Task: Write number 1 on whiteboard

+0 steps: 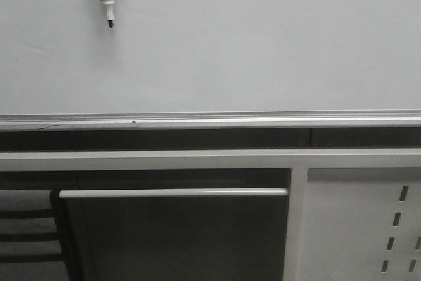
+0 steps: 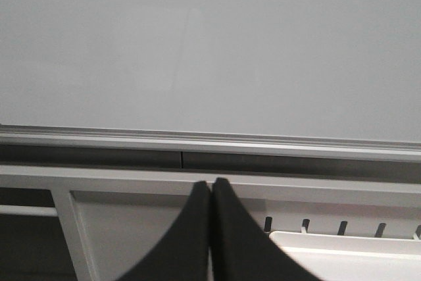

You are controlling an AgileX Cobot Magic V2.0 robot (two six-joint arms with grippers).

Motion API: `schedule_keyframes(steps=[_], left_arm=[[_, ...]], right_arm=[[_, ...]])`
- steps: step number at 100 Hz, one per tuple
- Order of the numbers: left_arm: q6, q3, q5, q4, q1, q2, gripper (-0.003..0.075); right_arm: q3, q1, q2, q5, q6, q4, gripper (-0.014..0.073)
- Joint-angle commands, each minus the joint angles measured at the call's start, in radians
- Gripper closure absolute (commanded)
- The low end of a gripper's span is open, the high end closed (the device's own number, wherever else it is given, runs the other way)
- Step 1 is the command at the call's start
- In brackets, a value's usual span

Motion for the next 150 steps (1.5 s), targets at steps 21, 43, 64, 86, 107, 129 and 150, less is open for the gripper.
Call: schedule_keyframes(steps=[21, 43, 64, 86, 107, 129, 150], left_arm=[[-0.012, 0.041, -0.065, 0.000, 0.002, -0.023, 0.0741], [-0.012, 0.041, -0.065, 0.000, 0.002, -0.023, 0.0741], [-0.012, 0.041, -0.065, 0.000, 0.002, -0.023, 0.0741], [-0.012, 0.040, -0.067, -0.074, 0.002, -0.023, 0.0741], [-0.012, 0.040, -0.067, -0.363, 0.002, -0.023, 0.0741], [-0.012, 0.040, -0.067, -0.640, 0.002, -0.023, 0.0741], [0.007, -0.015, 0.020, -0.751, 0.000, -0.016, 0.0741]], right_arm=[[0.026, -0.006, -0.018, -0.085, 0.000, -0.008, 0.0659], [0.026, -0.006, -0.018, -0.085, 0.000, -0.008, 0.0659], [0.026, -0.006, -0.018, -0.085, 0.000, -0.008, 0.0659], [0.026, -0.006, -0.018, -0.097, 0.000, 0.038, 0.0659], [0.026, -0.006, -0.018, -0.153, 0.000, 0.328, 0.0659], [0.026, -0.006, -0.018, -0.197, 0.000, 0.621, 0.0659], [-0.039, -0.006, -0.003, -0.079, -0.014, 0.677, 0.0655]])
